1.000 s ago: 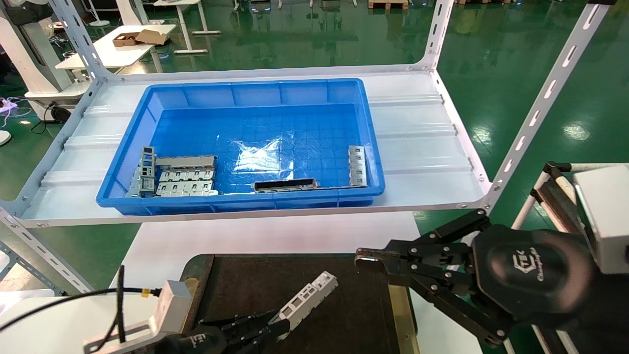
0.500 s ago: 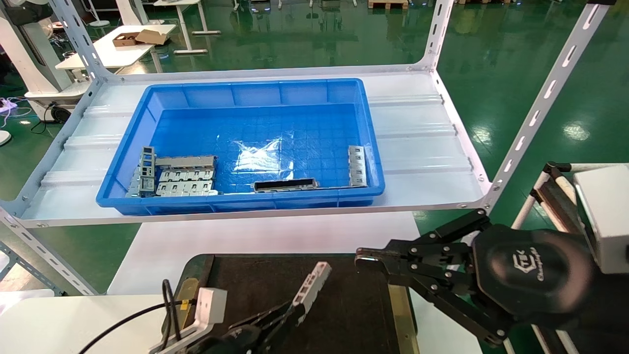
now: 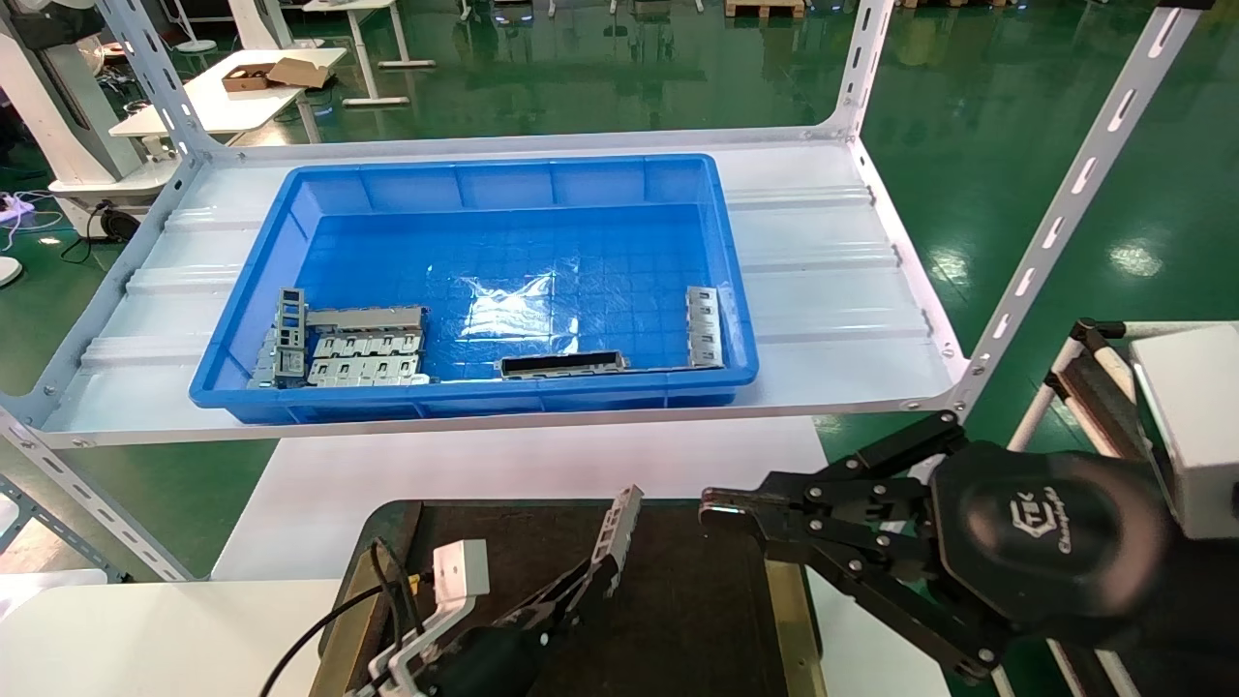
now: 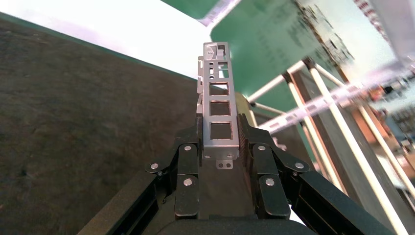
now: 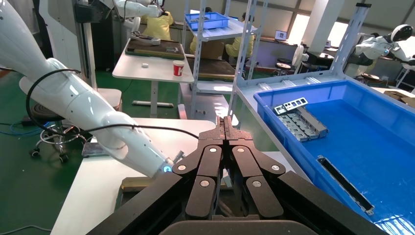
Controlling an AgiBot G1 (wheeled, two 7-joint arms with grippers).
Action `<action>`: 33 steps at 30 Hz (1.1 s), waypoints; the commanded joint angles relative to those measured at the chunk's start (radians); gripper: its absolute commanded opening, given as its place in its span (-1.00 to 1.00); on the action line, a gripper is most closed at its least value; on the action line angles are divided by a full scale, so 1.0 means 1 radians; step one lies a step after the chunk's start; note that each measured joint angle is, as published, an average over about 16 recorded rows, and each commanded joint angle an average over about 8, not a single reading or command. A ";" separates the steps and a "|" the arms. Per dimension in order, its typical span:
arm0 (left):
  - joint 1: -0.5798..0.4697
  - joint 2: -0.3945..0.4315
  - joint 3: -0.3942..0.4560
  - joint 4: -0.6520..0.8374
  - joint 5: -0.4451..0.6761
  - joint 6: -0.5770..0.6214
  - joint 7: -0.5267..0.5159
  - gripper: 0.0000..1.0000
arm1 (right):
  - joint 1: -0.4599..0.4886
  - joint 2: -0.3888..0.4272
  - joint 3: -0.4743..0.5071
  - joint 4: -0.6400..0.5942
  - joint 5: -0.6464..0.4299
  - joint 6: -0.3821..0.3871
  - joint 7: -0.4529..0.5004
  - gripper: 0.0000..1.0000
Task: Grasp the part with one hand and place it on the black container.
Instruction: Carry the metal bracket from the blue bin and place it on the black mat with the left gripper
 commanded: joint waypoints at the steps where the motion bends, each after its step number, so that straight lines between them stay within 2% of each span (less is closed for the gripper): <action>1: -0.019 0.020 0.033 0.015 -0.004 -0.048 -0.019 -1.00 | 0.000 0.000 0.000 0.000 0.000 0.000 0.000 -1.00; 17: -0.098 0.011 0.261 -0.013 -0.183 -0.293 -0.011 -1.00 | 0.000 0.000 0.000 0.000 0.000 0.000 0.000 -1.00; 24: -0.159 0.037 0.320 0.026 -0.248 -0.327 0.016 -1.00 | 0.000 0.000 0.000 0.000 0.000 0.000 0.000 -1.00; 33: -0.200 0.077 0.357 0.090 -0.288 -0.328 0.030 -1.00 | 0.000 0.000 -0.001 0.000 0.000 0.000 0.000 -1.00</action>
